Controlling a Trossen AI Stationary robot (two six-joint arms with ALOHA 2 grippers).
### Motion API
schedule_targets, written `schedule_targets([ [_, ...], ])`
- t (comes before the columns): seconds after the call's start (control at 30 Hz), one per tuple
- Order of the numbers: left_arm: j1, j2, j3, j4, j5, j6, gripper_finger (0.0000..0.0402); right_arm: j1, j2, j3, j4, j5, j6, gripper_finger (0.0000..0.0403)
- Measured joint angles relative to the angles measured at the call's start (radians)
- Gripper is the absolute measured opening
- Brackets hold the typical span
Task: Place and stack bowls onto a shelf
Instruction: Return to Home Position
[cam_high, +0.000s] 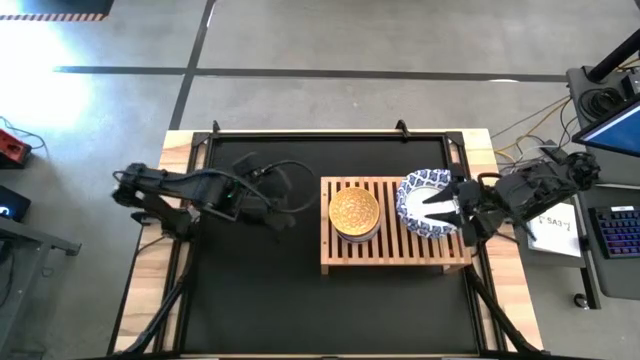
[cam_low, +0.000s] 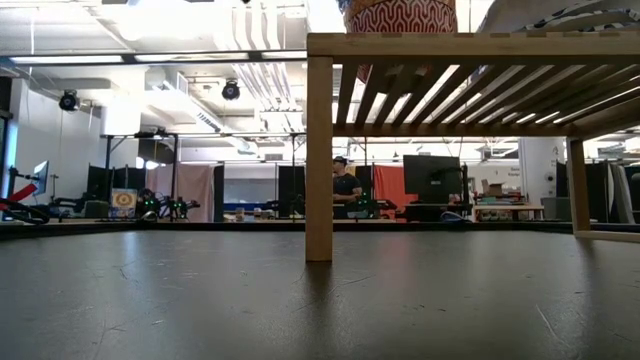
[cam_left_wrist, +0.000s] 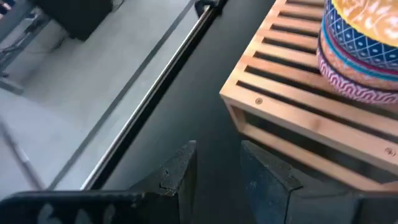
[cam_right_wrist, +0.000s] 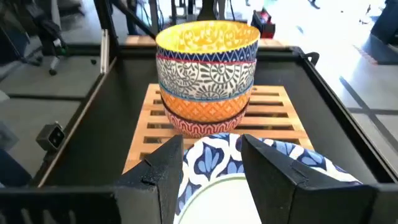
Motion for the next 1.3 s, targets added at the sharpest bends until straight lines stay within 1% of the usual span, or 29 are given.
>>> schedule_targets([
  [0.2, 0.0, -0.223, -0.357, 0.347, 0.002, 0.08, 0.0106, 0.0, -0.074, -0.053, 0.131, -0.045, -0.062, 0.0153],
  [0.4, -0.001, -0.434, -0.696, 0.684, 0.009, 0.16, 0.0106, 0.0, -0.115, -0.095, 0.271, -0.031, -0.139, 0.0153],
  [0.6, -0.001, -0.596, -0.999, 1.064, 0.011, 0.292, 0.0106, -0.001, -0.119, -0.135, 0.325, -0.023, -0.183, 0.0153],
  [0.67, 0.0, -0.639, -1.088, 1.18, 0.03, 0.332, 0.0106, 0.0, -0.122, -0.153, 0.354, 0.006, -0.186, 0.0153],
  [0.8, 0.0, -0.708, -1.222, 1.345, 0.044, 0.371, 0.0106, 0.0, -0.121, -0.19, 0.399, 0.093, -0.22, 0.0153],
  [0.97, 0.0, -0.756, -1.34, 1.463, 0.046, 0.39, 0.0106, -0.001, -0.126, -0.238, 0.52, 0.196, -0.269, 0.0153],
  [1.1, 0.0, -0.77, -1.425, 1.548, 0.069, 0.391, 0.0106, -0.001, -0.138, -0.29, 0.561, 0.26, -0.277, 0.0153],
  [1.2, 0.0, -0.77, -1.472, 1.605, 0.088, 0.391, 0.0106, -0.001, -0.161, -0.335, 0.6, 0.351, -0.272, 0.0153],
  [1.3, -0.001, -0.764, -1.514, 1.678, 0.081, 0.397, 0.0106, -0.001, -0.197, -0.379, 0.689, 0.481, -0.273, 0.0153],
])
